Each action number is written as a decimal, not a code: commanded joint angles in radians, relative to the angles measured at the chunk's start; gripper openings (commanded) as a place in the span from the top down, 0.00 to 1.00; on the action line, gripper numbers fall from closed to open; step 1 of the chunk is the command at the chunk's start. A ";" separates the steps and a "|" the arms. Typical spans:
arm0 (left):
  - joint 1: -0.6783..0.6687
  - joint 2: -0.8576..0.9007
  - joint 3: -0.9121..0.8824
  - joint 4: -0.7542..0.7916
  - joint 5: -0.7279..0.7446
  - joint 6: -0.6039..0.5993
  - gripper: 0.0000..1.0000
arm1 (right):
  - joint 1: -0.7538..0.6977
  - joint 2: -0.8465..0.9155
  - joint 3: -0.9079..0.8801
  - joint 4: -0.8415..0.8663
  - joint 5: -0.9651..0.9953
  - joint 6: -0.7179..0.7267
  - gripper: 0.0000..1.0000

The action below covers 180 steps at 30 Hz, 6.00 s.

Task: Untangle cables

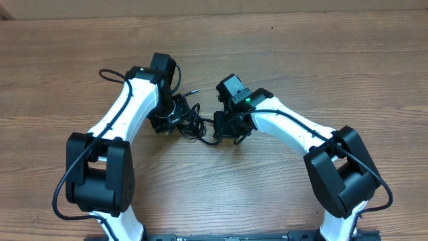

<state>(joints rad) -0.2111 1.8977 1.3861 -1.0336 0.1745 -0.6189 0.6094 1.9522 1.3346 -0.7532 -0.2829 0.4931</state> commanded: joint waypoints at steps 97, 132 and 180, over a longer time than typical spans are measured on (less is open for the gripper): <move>0.435 -0.002 -0.168 0.090 0.455 -0.139 0.96 | 0.021 -0.005 -0.006 -0.036 -0.396 -0.260 0.50; 0.373 -0.002 -0.168 0.071 0.304 -0.497 0.96 | 0.109 -0.005 -0.006 -0.309 -0.129 0.130 0.54; 0.298 -0.002 -0.169 0.079 0.421 -0.570 0.96 | 0.152 0.113 -0.004 0.164 0.287 0.584 0.96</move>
<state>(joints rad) 0.0910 1.8984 1.2087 -0.9577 0.5308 -1.1805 0.8043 2.0453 1.3342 -0.5823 0.0181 1.1786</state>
